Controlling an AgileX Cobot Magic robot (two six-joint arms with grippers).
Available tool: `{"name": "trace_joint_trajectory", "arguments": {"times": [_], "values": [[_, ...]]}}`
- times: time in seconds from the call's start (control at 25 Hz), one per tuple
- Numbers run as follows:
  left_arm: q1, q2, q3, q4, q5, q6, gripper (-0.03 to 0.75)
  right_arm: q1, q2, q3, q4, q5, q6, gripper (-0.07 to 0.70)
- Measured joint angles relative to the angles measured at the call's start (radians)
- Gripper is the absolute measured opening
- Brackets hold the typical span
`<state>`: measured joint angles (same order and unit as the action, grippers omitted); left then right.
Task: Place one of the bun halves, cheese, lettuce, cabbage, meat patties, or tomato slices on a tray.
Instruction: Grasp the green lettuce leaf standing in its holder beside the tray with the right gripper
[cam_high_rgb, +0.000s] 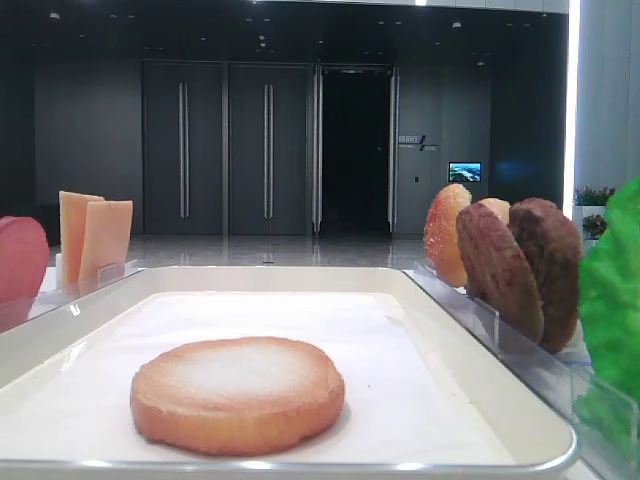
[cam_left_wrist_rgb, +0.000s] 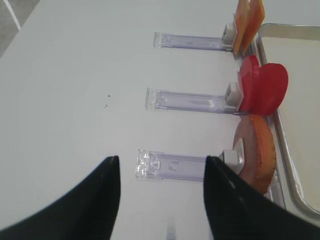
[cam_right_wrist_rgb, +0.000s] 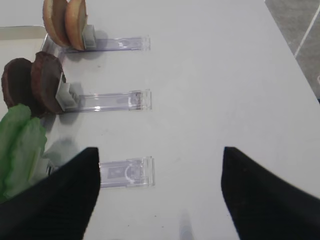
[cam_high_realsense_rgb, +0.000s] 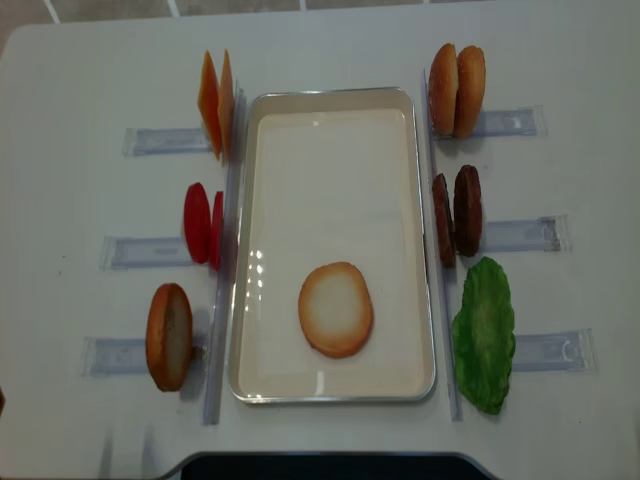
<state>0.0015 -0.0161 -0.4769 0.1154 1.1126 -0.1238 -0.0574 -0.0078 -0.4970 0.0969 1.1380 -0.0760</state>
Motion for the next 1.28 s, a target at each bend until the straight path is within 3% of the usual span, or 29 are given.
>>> {"name": "trace_joint_trajectory", "arguments": {"times": [0.68, 0.88, 1.28], "values": [[0.0, 0.0, 0.0, 0.0, 0.0, 0.0, 0.408, 0.0, 0.02, 0.0, 0.023, 0.001, 0.009, 0.514], [0.0, 0.0, 0.0, 0.0, 0.0, 0.0, 0.408, 0.0, 0.193, -0.002, 0.075, 0.008, 0.009, 0.514], [0.0, 0.0, 0.0, -0.001, 0.0, 0.0, 0.408, 0.0, 0.647, -0.031, 0.144, 0.083, 0.007, 0.514]]}}
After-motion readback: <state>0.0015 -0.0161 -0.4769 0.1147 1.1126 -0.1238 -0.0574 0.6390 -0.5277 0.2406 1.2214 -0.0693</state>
